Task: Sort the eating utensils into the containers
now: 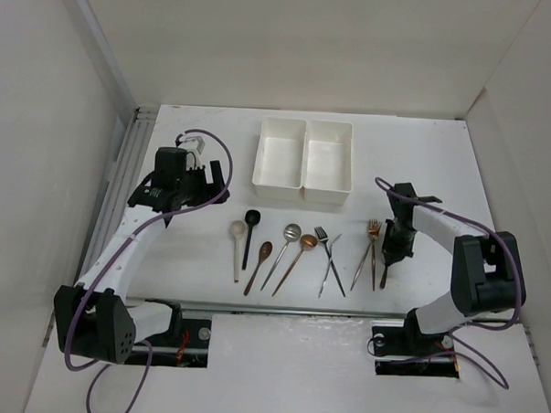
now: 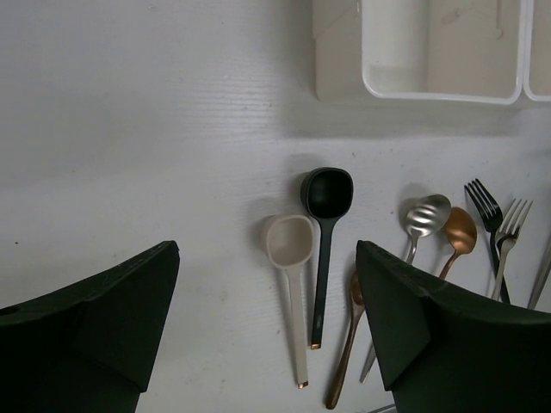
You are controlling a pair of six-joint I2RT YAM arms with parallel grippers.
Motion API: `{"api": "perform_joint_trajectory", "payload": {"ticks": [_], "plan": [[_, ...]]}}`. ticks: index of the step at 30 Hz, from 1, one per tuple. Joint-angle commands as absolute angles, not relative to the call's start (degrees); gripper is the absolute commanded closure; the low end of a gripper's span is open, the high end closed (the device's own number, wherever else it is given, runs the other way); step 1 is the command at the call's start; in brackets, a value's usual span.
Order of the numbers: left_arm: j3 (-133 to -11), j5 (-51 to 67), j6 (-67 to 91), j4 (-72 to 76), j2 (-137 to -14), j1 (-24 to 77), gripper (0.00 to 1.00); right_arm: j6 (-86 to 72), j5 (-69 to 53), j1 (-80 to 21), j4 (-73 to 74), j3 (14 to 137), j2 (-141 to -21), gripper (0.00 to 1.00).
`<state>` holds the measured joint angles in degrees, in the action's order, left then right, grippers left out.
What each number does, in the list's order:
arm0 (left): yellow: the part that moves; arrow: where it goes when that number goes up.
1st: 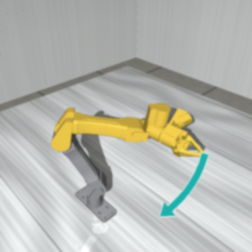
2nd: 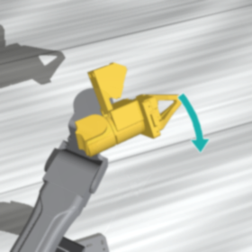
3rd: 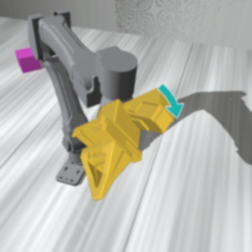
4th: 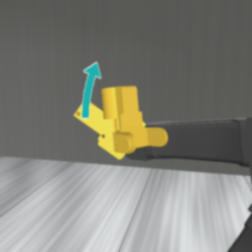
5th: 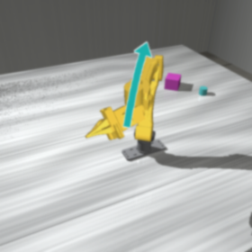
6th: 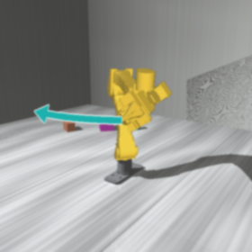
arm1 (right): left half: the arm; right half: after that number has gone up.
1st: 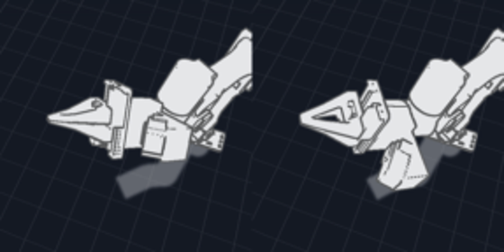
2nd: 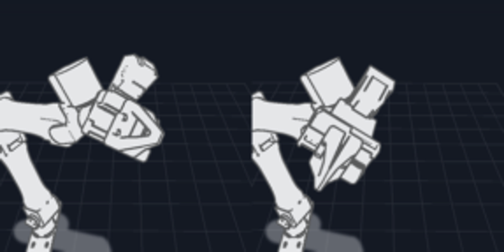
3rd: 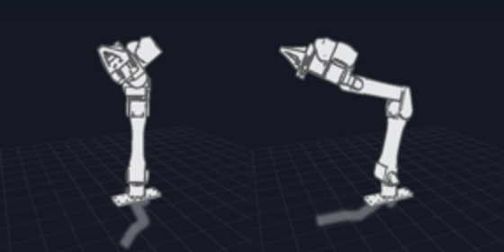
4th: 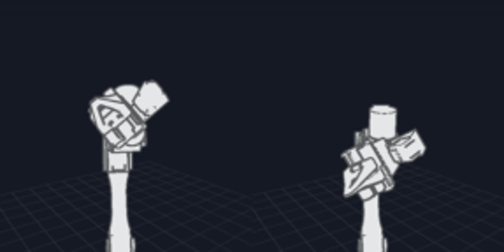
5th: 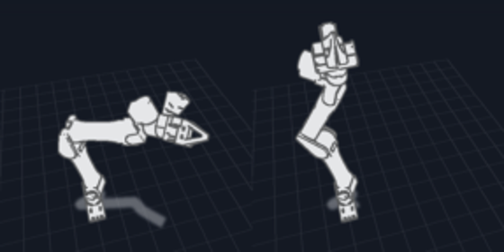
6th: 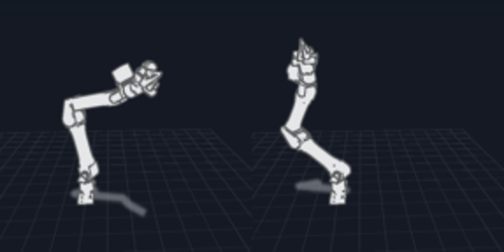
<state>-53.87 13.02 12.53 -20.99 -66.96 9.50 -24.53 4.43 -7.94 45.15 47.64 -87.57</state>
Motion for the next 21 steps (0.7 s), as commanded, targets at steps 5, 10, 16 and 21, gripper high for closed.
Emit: {"api": "perform_joint_trajectory", "payload": {"ticks": [5,10,16,21], "plan": [[-53.53,12.83,13.27,-20.13,-65.39,9.32,0.31,-24.35,17.65,-8.34,46.82,53.76,-83.60,1.00],[-53.53,15.02,12.74,-20.13,-67.41,9.32,0.40,-23.74,27.58,-14.74,49.75,71.13,-75.68,1.00],[-54.13,15.56,12.74,-21.27,-71.97,11.60,0.46,-19.60,23.57,-22.76,35.03,87.34,-86.72,1.00],[-55.55,8.79,14.94,-25.40,-77.16,18.19,0.47,-19.60,17.32,-24.08,33.57,102.28,-108.61,1.00]]}}
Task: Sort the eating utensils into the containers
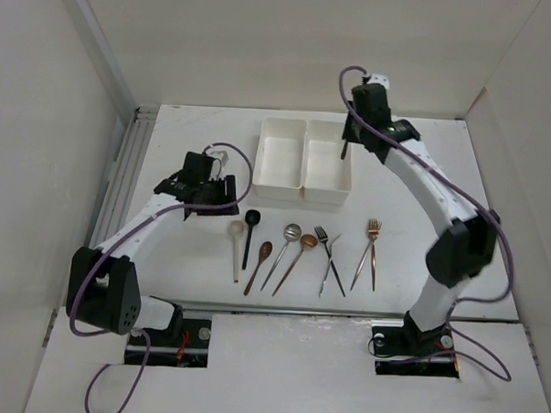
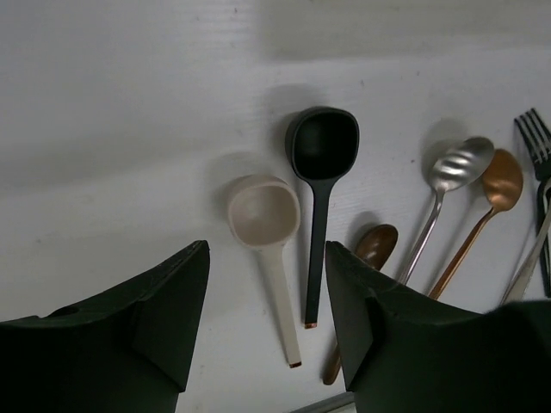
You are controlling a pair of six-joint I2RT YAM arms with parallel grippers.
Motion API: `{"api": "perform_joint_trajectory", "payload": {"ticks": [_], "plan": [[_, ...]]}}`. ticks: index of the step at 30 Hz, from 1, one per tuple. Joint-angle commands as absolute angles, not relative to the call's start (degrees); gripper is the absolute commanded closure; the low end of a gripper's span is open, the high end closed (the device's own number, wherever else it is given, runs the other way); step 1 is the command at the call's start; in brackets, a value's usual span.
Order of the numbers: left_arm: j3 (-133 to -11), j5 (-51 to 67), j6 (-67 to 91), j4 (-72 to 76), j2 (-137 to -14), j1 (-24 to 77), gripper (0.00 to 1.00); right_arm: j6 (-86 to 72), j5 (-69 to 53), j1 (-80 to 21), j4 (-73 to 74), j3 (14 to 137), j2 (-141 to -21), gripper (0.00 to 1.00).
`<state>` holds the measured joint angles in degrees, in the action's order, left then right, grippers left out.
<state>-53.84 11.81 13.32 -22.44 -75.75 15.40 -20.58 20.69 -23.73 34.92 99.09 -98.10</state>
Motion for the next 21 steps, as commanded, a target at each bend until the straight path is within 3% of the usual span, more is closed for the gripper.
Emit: {"api": "perform_joint_trajectory", "payload": {"ticks": [1,4,7,8,10,12,21], "plan": [[-55.55,8.79,14.94,-25.40,-77.17,18.98,0.47,-18.99,16.62,-24.69,34.36,106.13,-110.89,1.00],[-56.07,8.17,16.60,-27.50,-79.10,22.14,0.44,-18.28,13.64,-25.22,35.77,108.02,-116.53,0.99],[-57.48,8.17,18.36,-30.93,-83.13,23.99,0.43,-18.28,12.92,-25.22,36.91,108.63,-117.77,0.72],[-57.48,7.22,19.15,-31.72,-84.28,23.99,0.44,-18.28,12.92,-25.22,36.91,108.63,-117.77,0.56],[-57.48,5.55,20.91,-33.83,-87.18,23.99,0.48,-18.28,14.23,-25.83,36.30,108.11,-116.02,0.47],[-57.48,4.14,21.62,-35.15,-88.59,23.99,0.49,-18.28,15.72,-25.84,36.30,107.31,-114.53,0.43],[-52.13,9.66,22.32,-34.89,-93.60,25.13,0.53,-17.05,16.87,-28.21,35.16,102.23,-103.46,0.42]]}}
